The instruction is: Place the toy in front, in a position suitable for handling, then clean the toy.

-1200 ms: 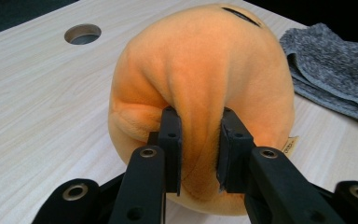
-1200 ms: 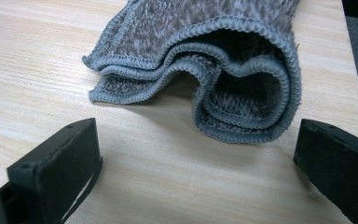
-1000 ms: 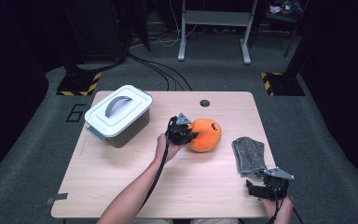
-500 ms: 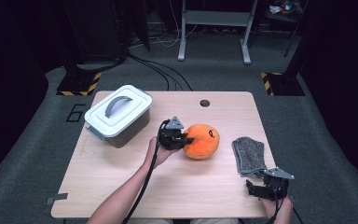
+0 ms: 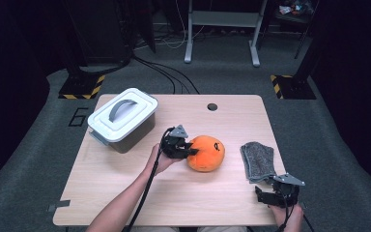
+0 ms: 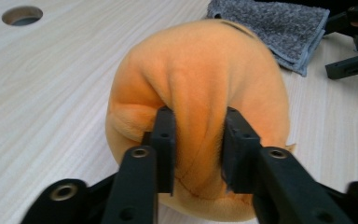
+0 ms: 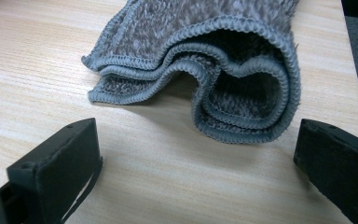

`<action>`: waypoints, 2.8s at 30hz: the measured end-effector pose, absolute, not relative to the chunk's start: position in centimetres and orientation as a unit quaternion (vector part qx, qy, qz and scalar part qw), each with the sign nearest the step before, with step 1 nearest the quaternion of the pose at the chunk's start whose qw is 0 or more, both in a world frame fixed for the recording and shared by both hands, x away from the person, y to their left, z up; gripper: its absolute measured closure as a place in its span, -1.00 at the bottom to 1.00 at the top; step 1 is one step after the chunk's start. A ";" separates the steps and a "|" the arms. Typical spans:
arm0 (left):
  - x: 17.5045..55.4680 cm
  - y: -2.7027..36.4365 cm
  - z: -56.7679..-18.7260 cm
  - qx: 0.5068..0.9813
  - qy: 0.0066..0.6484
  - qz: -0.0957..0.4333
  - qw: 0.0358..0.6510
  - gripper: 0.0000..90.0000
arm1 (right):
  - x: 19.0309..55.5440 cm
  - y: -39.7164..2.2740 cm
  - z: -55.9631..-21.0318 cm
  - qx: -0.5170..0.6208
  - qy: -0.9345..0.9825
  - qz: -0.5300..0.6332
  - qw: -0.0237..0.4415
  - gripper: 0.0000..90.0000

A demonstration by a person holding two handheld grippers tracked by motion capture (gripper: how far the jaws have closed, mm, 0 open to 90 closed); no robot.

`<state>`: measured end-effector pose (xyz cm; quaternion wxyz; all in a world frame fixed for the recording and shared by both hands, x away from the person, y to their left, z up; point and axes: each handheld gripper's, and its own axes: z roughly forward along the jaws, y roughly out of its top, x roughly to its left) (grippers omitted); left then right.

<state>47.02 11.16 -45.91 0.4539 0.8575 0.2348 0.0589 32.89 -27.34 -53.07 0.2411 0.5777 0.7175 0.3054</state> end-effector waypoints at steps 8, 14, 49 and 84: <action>46.7 12.0 -45.5 0.833 0.272 0.085 0.475 -0.20 | 32.9 -27.4 -53.1 0.575 0.720 0.305 0.243 -1.00; 46.1 12.5 -45.4 0.829 0.283 0.095 0.472 -0.44 | 32.9 -27.4 -53.1 0.574 0.720 0.305 0.243 -1.00; 38.9 11.9 -49.3 0.831 0.297 0.176 0.437 0.17 | 32.8 -27.4 -53.0 0.578 0.717 0.305 0.242 -0.99; 38.8 11.8 -49.7 0.824 0.305 0.156 0.451 0.77 | 41.6 -26.3 -48.8 0.570 0.743 0.279 0.210 -0.66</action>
